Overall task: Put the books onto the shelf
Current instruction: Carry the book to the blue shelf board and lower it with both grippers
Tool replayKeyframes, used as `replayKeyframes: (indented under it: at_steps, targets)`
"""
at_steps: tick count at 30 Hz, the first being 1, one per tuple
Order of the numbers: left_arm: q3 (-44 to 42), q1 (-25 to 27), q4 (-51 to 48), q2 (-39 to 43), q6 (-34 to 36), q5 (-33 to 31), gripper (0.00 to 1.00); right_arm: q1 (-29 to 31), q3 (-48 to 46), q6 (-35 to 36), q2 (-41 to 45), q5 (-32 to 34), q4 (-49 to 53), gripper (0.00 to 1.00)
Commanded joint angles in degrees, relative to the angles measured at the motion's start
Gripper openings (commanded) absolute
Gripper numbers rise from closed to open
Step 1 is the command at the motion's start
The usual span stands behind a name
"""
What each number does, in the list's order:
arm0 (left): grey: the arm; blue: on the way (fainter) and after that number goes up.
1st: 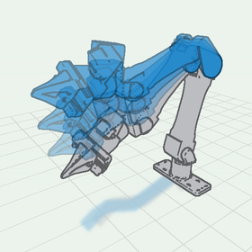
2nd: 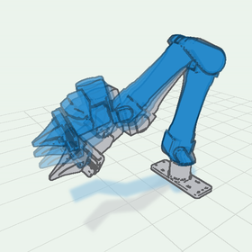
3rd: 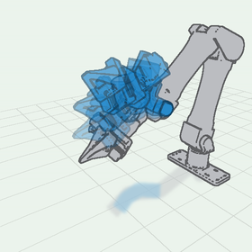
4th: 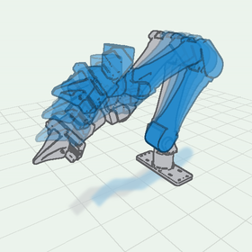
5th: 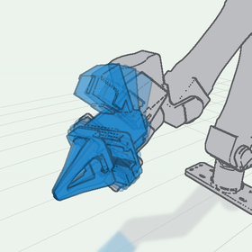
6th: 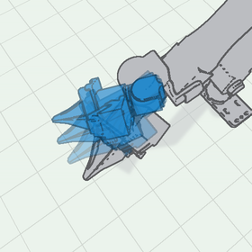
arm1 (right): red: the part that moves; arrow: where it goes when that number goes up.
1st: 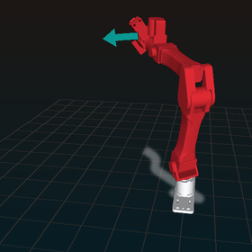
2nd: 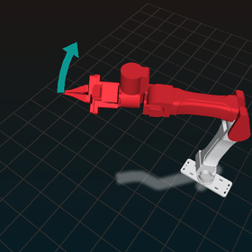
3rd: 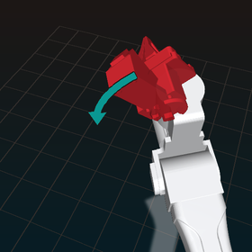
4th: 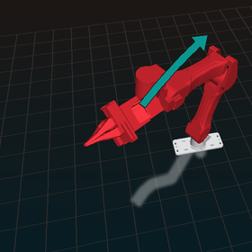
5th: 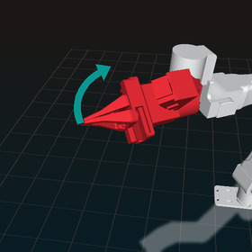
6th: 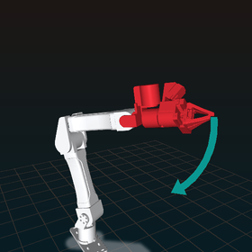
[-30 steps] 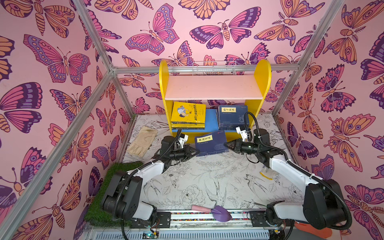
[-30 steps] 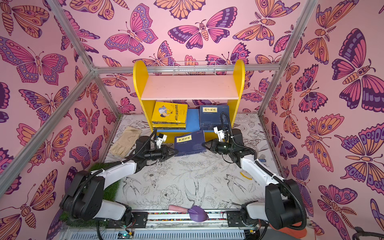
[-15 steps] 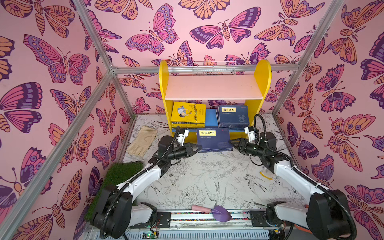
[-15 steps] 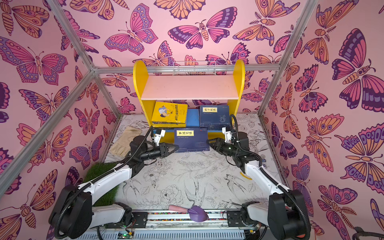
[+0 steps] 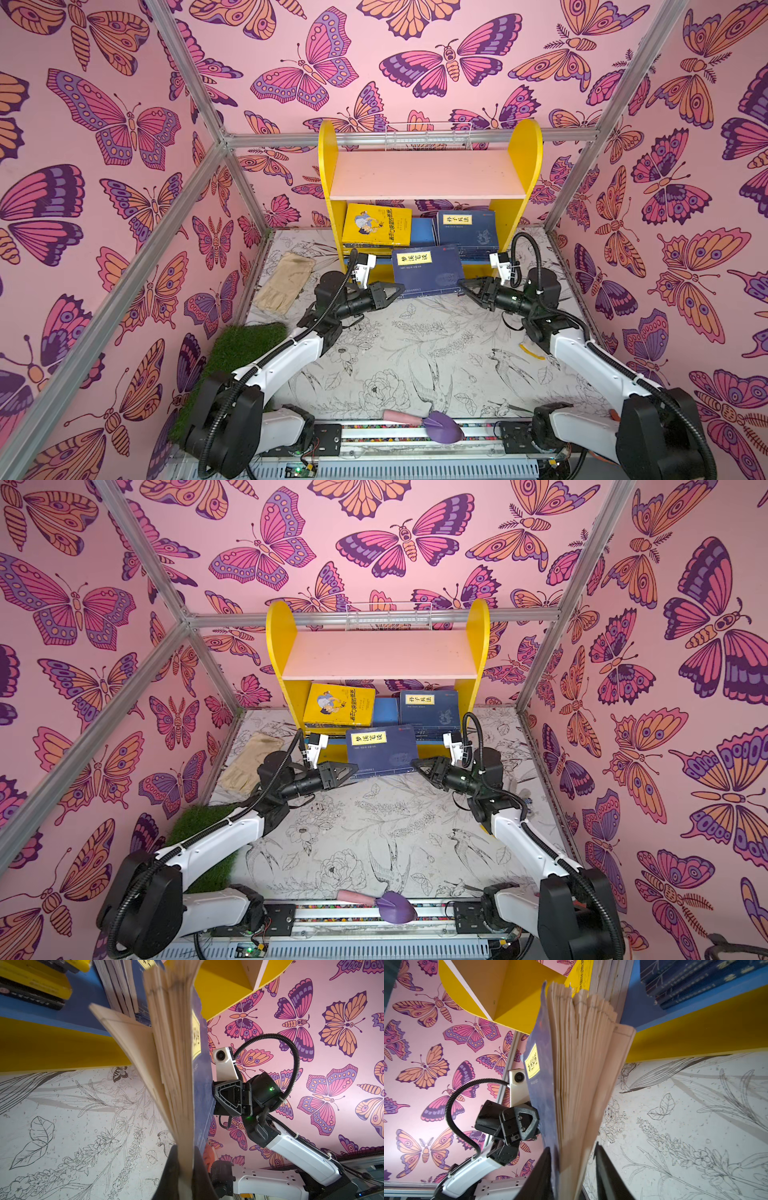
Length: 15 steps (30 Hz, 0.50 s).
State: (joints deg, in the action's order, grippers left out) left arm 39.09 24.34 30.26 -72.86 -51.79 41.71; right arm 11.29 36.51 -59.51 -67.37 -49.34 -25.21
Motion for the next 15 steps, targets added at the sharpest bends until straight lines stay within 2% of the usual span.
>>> replayKeyframes:
  at_steps: [1, 5, 6, 8, 10, 13, 15]
  targets:
    - [0.38, 0.58, 4.28, -1.61, 1.52, -0.82, 0.0, -0.04, 1.0, -3.97, 0.46, -1.19, -6.84, 0.15]
    - [0.65, 0.71, 3.98, -1.88, 0.62, -1.83, 0.0, -0.04, 2.75, -3.59, 0.46, -1.2, -7.05, 0.0]
    - [0.8, 0.71, 3.25, -1.9, 0.32, -2.21, 0.08, -0.03, 3.01, -3.13, 0.63, -1.04, -6.92, 0.0]
    - [1.16, 0.71, 1.62, -1.93, -0.06, -2.7, 0.34, -0.08, 3.48, -2.89, 0.92, -0.29, -6.86, 0.0]
    - [1.49, 0.64, 0.3, -2.11, -0.32, -2.52, 0.48, -0.1, 3.72, -3.08, 1.28, 0.58, -7.69, 0.0]
    - [1.44, 0.28, -0.62, -1.96, -1.27, -1.71, 0.62, -0.21, 4.03, -4.41, 1.33, 1.08, -11.51, 0.0]
    - [1.38, 0.18, -0.75, -1.8, -1.64, -1.32, 0.64, -0.21, 4.67, -5.04, 1.0, 0.91, -12.78, 0.0]
